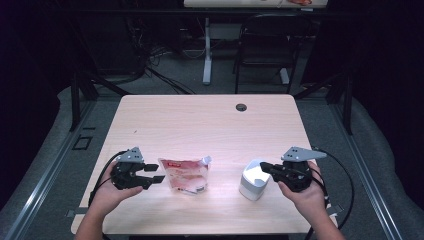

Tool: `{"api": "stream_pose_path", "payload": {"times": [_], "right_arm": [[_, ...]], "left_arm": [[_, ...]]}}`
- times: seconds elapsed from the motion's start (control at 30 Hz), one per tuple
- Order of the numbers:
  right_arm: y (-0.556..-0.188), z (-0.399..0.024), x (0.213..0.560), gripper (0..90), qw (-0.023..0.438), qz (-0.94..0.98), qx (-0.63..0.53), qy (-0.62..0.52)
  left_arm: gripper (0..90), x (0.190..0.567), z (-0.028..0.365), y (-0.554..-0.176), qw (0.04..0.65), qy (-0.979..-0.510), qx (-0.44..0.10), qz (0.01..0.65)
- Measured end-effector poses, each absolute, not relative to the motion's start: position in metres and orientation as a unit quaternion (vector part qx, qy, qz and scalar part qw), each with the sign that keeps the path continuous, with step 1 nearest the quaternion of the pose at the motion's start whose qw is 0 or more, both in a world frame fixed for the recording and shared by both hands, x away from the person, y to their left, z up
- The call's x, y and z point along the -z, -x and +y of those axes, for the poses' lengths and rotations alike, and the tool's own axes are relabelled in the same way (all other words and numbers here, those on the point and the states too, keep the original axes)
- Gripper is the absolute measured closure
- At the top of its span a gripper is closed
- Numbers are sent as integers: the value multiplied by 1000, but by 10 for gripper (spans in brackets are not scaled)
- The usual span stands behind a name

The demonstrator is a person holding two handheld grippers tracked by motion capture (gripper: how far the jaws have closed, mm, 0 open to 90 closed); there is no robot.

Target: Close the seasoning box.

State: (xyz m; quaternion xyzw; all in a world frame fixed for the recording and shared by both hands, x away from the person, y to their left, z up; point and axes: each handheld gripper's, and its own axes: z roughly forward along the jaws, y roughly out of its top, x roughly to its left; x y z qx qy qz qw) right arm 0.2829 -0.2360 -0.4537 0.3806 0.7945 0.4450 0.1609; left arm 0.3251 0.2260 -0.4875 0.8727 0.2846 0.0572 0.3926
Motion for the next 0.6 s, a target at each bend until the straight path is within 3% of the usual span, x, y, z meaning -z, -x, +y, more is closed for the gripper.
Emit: {"api": "stream_pose_path", "payload": {"times": [0.6], "right_arm": [[-259,-218,470,900,133,796,-478,-347]], "left_arm": [[491,489,228,-326,394,-871,-57,287]]}}
